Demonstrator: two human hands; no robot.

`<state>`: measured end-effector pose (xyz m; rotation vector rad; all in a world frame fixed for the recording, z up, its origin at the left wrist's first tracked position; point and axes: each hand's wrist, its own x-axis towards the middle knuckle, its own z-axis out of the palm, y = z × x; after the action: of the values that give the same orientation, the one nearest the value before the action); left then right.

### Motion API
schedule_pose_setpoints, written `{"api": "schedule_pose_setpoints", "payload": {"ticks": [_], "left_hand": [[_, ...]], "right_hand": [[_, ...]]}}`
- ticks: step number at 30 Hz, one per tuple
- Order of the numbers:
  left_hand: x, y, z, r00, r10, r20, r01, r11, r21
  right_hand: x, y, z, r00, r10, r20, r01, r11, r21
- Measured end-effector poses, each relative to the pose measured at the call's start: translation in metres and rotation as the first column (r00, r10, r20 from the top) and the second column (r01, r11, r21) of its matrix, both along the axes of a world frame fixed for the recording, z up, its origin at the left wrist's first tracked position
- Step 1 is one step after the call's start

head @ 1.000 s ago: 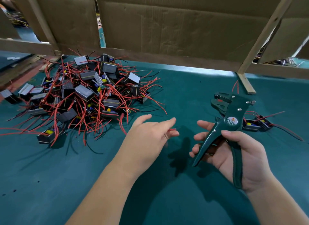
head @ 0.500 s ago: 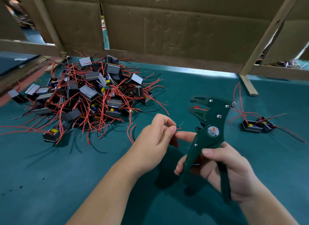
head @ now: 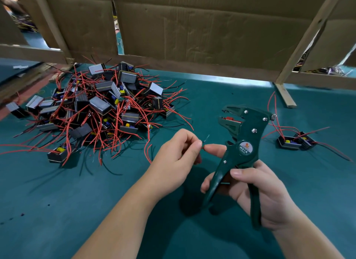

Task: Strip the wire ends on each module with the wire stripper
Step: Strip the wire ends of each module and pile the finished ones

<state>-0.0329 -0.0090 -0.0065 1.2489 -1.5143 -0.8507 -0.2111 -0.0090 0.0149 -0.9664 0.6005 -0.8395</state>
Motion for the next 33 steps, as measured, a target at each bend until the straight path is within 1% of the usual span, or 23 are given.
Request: {"api": "schedule_pose_setpoints", "payload": {"ticks": [2,5,6,8,11,13,15,17,20,22,28,33], "left_hand": [[-0.002,-0.001,0.001,0.995,0.052,-0.084,-0.051,0.999,0.014],[0.0,-0.003,0.006,0.952,0.124,-0.281,-0.121,0.992,0.029],[0.002,-0.003,0.008,0.941,0.127,-0.313,-0.128,0.992,0.02],[0.004,-0.002,0.012,0.943,0.094,-0.318,-0.102,0.995,-0.007],[0.005,0.001,0.012,0.964,0.013,-0.265,-0.023,0.999,-0.031],[0.004,0.002,0.01,0.981,0.008,-0.191,-0.017,0.999,-0.044],[0.005,0.0,0.009,0.987,0.033,-0.16,-0.042,0.998,-0.048],[0.007,-0.002,0.009,0.983,0.062,-0.171,-0.072,0.996,-0.055],[0.011,-0.003,0.01,0.968,0.089,-0.233,-0.107,0.992,-0.064],[0.013,-0.003,0.011,0.968,0.099,-0.233,-0.121,0.989,-0.083],[0.016,-0.004,0.014,0.953,0.066,-0.295,-0.101,0.989,-0.104],[0.017,-0.005,0.013,0.958,0.059,-0.281,-0.092,0.99,-0.105]], "right_hand": [[-0.001,0.0,0.001,0.998,0.057,-0.005,-0.057,0.998,0.008],[-0.003,0.0,0.004,0.992,0.125,-0.003,-0.124,0.991,0.043],[-0.004,0.0,0.005,0.991,0.132,-0.003,-0.131,0.989,0.062],[-0.005,-0.001,0.005,0.989,0.148,-0.028,-0.143,0.982,0.125],[-0.006,-0.001,0.005,0.974,0.212,-0.073,-0.193,0.959,0.207],[-0.007,0.0,0.005,0.961,0.269,-0.064,-0.25,0.944,0.215],[-0.009,0.001,0.005,0.948,0.314,-0.054,-0.297,0.932,0.206],[-0.01,0.001,0.005,0.939,0.338,-0.07,-0.318,0.927,0.2],[-0.011,0.0,0.003,0.93,0.355,-0.091,-0.333,0.923,0.194],[-0.011,0.0,0.002,0.927,0.364,-0.088,-0.343,0.919,0.192],[-0.013,0.0,0.001,0.918,0.383,-0.103,-0.36,0.913,0.193],[-0.01,0.0,0.002,0.921,0.369,-0.126,-0.341,0.919,0.198]]}}
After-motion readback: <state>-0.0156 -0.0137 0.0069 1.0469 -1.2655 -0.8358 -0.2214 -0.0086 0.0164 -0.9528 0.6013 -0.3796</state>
